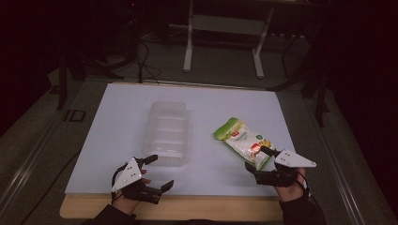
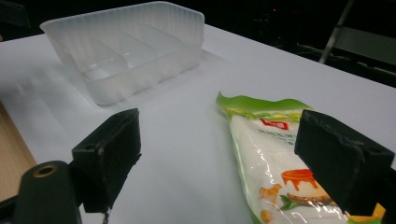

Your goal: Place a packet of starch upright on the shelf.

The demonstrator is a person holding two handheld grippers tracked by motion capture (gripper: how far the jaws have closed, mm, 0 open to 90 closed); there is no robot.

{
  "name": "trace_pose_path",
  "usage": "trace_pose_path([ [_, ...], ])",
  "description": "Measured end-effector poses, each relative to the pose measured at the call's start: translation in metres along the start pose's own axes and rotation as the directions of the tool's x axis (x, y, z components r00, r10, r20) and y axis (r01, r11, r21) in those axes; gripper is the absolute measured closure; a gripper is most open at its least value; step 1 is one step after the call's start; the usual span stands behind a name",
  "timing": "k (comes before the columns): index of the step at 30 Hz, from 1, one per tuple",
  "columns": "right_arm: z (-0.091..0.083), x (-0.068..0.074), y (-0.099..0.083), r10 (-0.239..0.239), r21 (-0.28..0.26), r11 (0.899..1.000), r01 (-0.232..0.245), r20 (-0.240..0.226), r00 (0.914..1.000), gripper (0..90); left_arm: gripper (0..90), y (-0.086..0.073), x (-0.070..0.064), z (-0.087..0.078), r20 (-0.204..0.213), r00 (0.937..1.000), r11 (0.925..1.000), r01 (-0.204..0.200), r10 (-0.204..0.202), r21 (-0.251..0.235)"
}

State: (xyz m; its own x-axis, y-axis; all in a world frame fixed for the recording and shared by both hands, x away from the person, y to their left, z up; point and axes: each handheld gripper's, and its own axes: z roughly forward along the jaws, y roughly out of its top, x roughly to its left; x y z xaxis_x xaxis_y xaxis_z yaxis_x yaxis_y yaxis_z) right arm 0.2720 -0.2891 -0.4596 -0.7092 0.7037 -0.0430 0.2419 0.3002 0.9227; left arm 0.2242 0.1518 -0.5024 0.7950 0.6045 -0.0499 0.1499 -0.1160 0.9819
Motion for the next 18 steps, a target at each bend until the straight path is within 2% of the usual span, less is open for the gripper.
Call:
trace_pose_path([
  [5,-0.001,0.003,0.003,-0.008,0.005,1.000,0.008,-0.001,1.0000,14.3,0.7,0.000,0.000,0.000,0.005,1.0000,1.0000,-0.003,0.003,0.001],
  [7,-0.001,0.006,0.005,-0.004,0.029,1.000,0.004,-0.018,0.9998,12.6,0.7,0.000,0.000,0.000,0.007,1.0000,1.0000,-0.004,0.004,0.001],
  [9,-0.001,0.008,0.007,-0.005,0.028,1.000,0.006,-0.039,0.9992,11.6,0.7,0.000,-0.001,0.000,0.009,1.0000,1.0000,-0.003,0.003,-0.001],
  [11,-0.001,0.011,0.009,-0.023,0.023,0.999,0.024,-0.037,0.9990,11.4,0.7,0.000,-0.001,0.001,0.010,0.9999,1.0000,-0.004,0.004,0.002],
  [13,-0.001,0.013,0.011,-0.044,0.014,0.999,0.045,-0.063,0.9971,11.3,0.7,0.000,-0.001,0.001,0.009,0.9999,1.0000,-0.006,0.005,0.003],
  [16,-0.002,0.014,0.015,-0.019,0.032,0.999,0.020,-0.054,0.9984,11.4,0.7,0.000,0.000,0.001,0.008,1.0000,1.0000,-0.003,0.003,0.004],
  [18,-0.008,0.013,0.022,0.011,-0.001,1.000,-0.011,-0.064,0.9979,11.3,0.7,0.000,0.000,0.001,0.006,1.0000,1.0000,-0.002,0.002,0.002],
])
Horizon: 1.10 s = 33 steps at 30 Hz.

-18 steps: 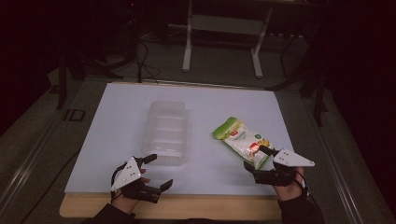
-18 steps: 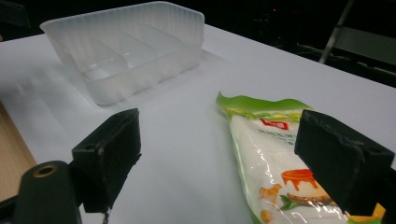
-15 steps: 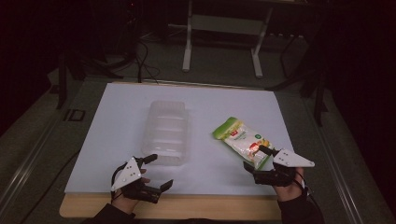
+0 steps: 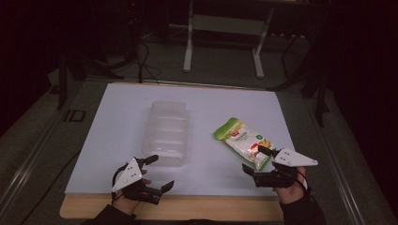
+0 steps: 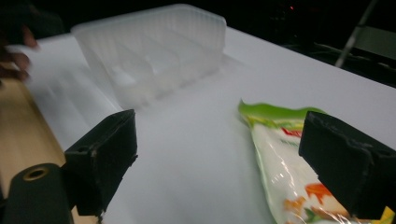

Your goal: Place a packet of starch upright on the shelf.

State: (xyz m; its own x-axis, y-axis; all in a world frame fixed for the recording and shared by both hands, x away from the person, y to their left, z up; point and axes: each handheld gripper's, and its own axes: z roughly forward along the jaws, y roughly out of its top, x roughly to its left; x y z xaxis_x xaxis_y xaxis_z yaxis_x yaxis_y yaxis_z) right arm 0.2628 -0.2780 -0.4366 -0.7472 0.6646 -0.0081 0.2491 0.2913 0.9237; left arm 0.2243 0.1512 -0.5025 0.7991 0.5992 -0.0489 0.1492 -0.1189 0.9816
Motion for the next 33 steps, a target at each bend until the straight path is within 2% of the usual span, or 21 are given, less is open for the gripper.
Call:
trace_pose_path([
  [2,-0.003,0.000,0.007,-0.007,-0.008,1.000,0.007,-0.006,1.0000,10.4,0.7,0.000,0.000,0.000,-0.001,1.0000,1.0000,0.001,-0.001,0.000],
  [5,-0.007,-0.001,0.017,-0.025,-0.028,0.999,0.025,0.014,0.9996,10.0,0.7,0.000,0.001,0.000,-0.001,1.0000,1.0000,0.004,-0.004,0.003],
  [7,-0.008,-0.002,0.020,-0.018,-0.049,0.999,0.018,0.019,0.9997,10.0,0.7,0.000,0.001,0.000,0.000,1.0000,1.0000,0.003,-0.003,0.003],
  [8,-0.009,-0.003,0.022,-0.009,-0.056,0.998,0.009,0.003,1.0000,10.0,0.7,0.000,0.001,0.000,0.001,1.0000,1.0000,0.004,-0.004,0.004],
  [9,-0.010,-0.005,0.026,-0.028,-0.058,0.998,0.029,0.023,0.9994,10.0,0.7,0.000,0.001,0.000,0.002,1.0000,1.0000,0.005,-0.005,0.004],
  [14,-0.008,-0.011,0.035,-0.049,-0.045,0.998,0.049,0.009,0.9988,10.0,0.7,0.000,0.001,0.001,0.004,1.0000,1.0000,0.008,-0.008,0.005],
  [15,-0.007,-0.012,0.037,-0.054,-0.043,0.998,0.055,0.026,0.9982,10.0,0.7,0.000,0.001,0.000,0.004,1.0000,1.0000,0.008,-0.008,0.005],
  [16,-0.006,-0.014,0.039,-0.059,-0.043,0.997,0.060,0.018,0.9981,10.0,0.7,0.000,0.001,0.000,0.004,1.0000,1.0000,0.008,-0.008,0.005],
  [20,-0.002,-0.022,0.046,-0.043,-0.041,0.998,0.045,0.033,0.9985,10.1,0.7,0.000,0.001,0.000,0.006,1.0000,0.9999,0.007,-0.008,0.007],
  [21,0.000,-0.027,0.048,-0.027,-0.044,0.999,0.029,0.034,0.9991,10.1,0.7,0.000,0.001,0.000,0.007,1.0000,0.9999,0.007,-0.007,0.008],
  [25,0.003,-0.031,0.050,-0.031,-0.045,0.998,0.033,0.040,0.9987,10.1,0.7,0.000,0.001,0.000,0.008,0.9999,0.9999,0.008,-0.008,0.007],
  [28,0.008,-0.039,0.054,-0.018,-0.046,0.999,0.021,0.051,0.9986,10.1,0.7,0.000,0.001,0.000,0.007,1.0000,0.9999,0.006,-0.006,0.008],
  [33,0.016,-0.051,0.058,-0.031,-0.033,0.999,0.032,0.049,0.9983,10.2,0.7,0.000,0.001,0.000,0.008,0.9999,0.9999,0.006,-0.006,0.011],
])
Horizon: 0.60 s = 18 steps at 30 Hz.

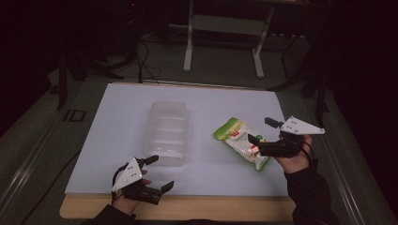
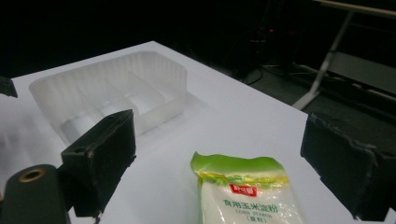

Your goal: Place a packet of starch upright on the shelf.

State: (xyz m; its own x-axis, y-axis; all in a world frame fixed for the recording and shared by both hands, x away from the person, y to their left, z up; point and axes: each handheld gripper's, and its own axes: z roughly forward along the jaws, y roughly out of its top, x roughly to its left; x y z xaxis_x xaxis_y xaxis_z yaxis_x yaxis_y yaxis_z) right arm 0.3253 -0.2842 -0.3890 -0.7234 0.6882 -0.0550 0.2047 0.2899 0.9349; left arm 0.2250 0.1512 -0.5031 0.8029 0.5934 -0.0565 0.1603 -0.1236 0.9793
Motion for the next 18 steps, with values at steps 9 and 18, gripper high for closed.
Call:
trace_pose_path([
  [9,0.016,-0.026,-0.002,0.008,0.025,1.000,-0.008,-0.007,0.9999,12.6,0.7,0.000,0.001,0.000,0.001,1.0000,1.0000,0.002,-0.002,0.005],
  [18,0.037,-0.048,-0.011,0.015,0.076,0.997,-0.014,-0.017,0.9997,14.4,0.7,0.000,0.001,0.001,0.005,1.0000,1.0000,0.003,-0.003,0.008],
])
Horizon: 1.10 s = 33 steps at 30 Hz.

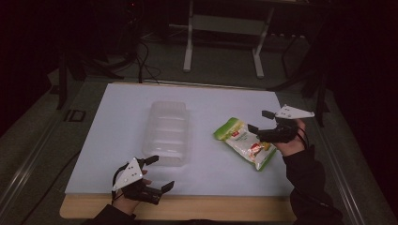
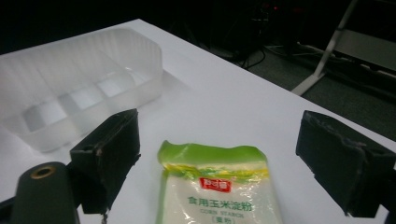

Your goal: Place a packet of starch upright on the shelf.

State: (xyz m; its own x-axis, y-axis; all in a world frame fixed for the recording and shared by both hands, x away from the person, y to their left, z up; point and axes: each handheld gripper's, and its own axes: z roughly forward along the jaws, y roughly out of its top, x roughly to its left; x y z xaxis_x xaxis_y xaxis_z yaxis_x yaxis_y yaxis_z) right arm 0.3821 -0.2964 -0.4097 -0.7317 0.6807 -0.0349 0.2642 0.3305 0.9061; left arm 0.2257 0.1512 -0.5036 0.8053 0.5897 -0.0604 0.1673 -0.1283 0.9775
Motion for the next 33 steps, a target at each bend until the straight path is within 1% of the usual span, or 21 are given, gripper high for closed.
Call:
trace_pose_path([
  [1,0.003,-0.003,-0.001,-0.004,0.008,1.000,0.004,-0.007,1.0000,14.5,0.7,0.000,0.000,0.000,0.000,1.0000,1.0000,-0.001,0.001,0.001],
  [2,0.005,-0.004,-0.002,-0.002,0.014,1.000,0.002,-0.003,1.0000,14.5,0.7,0.000,0.000,0.000,0.000,1.0000,1.0000,-0.001,0.001,0.001],
  [3,0.011,-0.008,-0.005,0.008,0.029,1.000,-0.007,-0.006,1.0000,14.5,0.7,0.000,0.000,0.000,0.001,1.0000,1.0000,0.000,0.000,0.001],
  [5,0.013,-0.009,-0.006,0.010,0.034,0.999,-0.010,-0.002,1.0000,14.5,0.7,0.000,0.000,0.000,0.000,1.0000,1.0000,0.001,-0.001,0.002],
  [8,0.020,-0.014,-0.010,0.019,0.050,0.999,-0.019,-0.011,0.9998,14.8,0.7,0.000,0.000,0.000,0.001,1.0000,1.0000,0.000,0.000,0.002],
  [9,0.023,-0.016,-0.012,0.026,0.056,0.998,-0.024,-0.026,0.9993,15.1,0.7,0.000,0.000,0.000,0.001,1.0000,1.0000,0.000,0.000,0.003],
  [12,0.030,-0.020,-0.018,0.038,0.066,0.997,-0.035,-0.037,0.9986,17.1,0.7,0.000,0.000,0.000,0.002,1.0000,1.0000,0.001,-0.001,0.004],
  [13,0.032,-0.021,-0.020,0.035,0.064,0.997,-0.032,-0.039,0.9987,17.1,0.7,0.000,0.000,0.000,0.004,1.0000,1.0000,0.001,-0.001,0.004],
  [14,0.036,-0.023,-0.022,0.044,0.076,0.996,-0.040,-0.043,0.9981,17.1,0.7,0.000,0.000,0.000,0.003,1.0000,1.0000,0.002,-0.002,0.003],
  [16,0.040,-0.026,-0.025,0.050,0.083,0.995,-0.046,-0.042,0.9979,19.7,0.7,0.000,0.001,0.000,0.002,1.0000,1.0000,0.002,-0.002,0.003],
  [18,0.046,-0.029,-0.029,0.058,0.092,0.994,-0.054,-0.047,0.9972,19.7,0.7,0.000,0.001,0.000,0.002,1.0000,1.0000,0.002,-0.002,0.004],
  [19,0.049,-0.031,-0.030,0.056,0.102,0.993,-0.051,-0.049,0.9972,20.0,0.7,0.000,0.001,0.000,0.002,1.0000,1.0000,0.000,0.000,0.004],
  [22,0.058,-0.036,-0.034,0.057,0.124,0.991,-0.051,-0.041,0.9976,21.1,0.7,0.000,0.000,0.000,0.004,1.0000,1.0000,-0.001,0.001,0.007],
  [29,0.075,-0.047,-0.040,0.075,0.145,0.987,-0.070,-0.028,0.9968,22.0,0.7,0.000,0.000,0.000,0.007,1.0000,1.0000,-0.002,0.002,0.009],
  [30,0.078,-0.048,-0.041,0.070,0.150,0.986,-0.067,-0.020,0.9973,22.7,0.7,0.000,0.000,0.000,0.007,1.0000,1.0000,-0.002,0.002,0.009],
  [33,0.085,-0.050,-0.042,0.067,0.162,0.985,-0.063,-0.019,0.9976,23.8,0.7,0.000,0.001,0.001,0.008,1.0000,1.0000,0.001,-0.001,0.008],
])
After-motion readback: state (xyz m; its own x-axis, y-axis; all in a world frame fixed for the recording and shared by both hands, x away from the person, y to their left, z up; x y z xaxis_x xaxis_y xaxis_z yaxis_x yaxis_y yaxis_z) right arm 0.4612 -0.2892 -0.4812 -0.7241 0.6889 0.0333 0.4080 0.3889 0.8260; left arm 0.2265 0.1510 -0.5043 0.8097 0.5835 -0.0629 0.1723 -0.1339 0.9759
